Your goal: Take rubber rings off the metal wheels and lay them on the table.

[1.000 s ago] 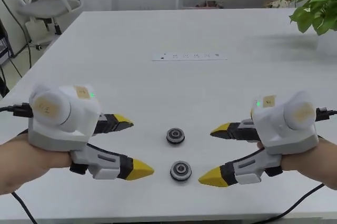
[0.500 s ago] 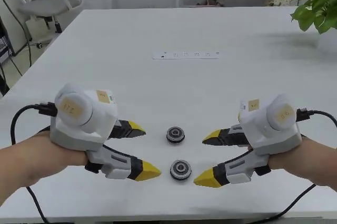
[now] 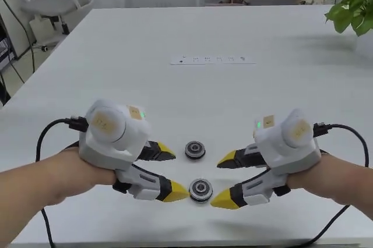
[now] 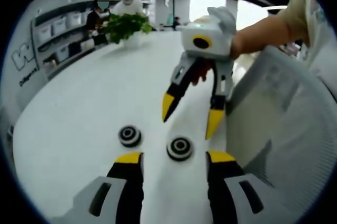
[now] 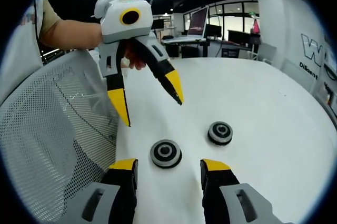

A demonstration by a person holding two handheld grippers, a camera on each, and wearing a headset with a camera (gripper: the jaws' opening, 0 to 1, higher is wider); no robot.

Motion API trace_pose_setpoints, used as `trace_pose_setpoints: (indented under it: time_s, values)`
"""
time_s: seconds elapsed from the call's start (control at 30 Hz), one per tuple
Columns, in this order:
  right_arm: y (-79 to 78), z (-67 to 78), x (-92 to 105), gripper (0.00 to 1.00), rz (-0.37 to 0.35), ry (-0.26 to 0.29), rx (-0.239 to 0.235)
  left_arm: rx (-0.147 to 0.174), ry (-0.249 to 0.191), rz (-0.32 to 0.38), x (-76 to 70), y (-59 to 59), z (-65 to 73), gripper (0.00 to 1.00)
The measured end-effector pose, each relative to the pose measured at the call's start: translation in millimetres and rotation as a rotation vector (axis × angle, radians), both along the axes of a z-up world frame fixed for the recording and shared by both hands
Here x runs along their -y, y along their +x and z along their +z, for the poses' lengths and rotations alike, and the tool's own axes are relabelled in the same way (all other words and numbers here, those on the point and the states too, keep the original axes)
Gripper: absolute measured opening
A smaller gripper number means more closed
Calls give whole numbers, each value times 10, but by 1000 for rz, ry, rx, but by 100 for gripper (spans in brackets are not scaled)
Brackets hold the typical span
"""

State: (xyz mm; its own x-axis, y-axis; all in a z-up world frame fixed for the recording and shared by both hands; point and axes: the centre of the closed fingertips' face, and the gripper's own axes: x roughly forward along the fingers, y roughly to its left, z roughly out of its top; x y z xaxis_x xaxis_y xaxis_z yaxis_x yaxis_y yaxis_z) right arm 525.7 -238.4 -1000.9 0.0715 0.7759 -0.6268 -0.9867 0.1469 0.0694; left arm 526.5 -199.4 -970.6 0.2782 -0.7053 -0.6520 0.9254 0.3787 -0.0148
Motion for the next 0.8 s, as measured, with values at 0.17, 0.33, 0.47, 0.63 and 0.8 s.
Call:
trace_pose_setpoints:
  time_s: [0.17,0.33,0.47,0.63,0.8]
  values:
    - [10,-64,-20,43,11,-7,-12,-15,5,-20,64,-12,-74,46]
    - [15,-102,-41,39,22,-13,-16,-27,10,-31,98,0,-140,41]
    - [16,-129,-56,37,25,-14,-25,-31,10,-39,138,3,-168,36]
    - [1,-154,-72,36,32,-16,-35,-36,9,-47,190,15,-219,33]
    - [-3,-165,-79,36,33,-14,-42,-47,10,-58,226,-2,-262,29]
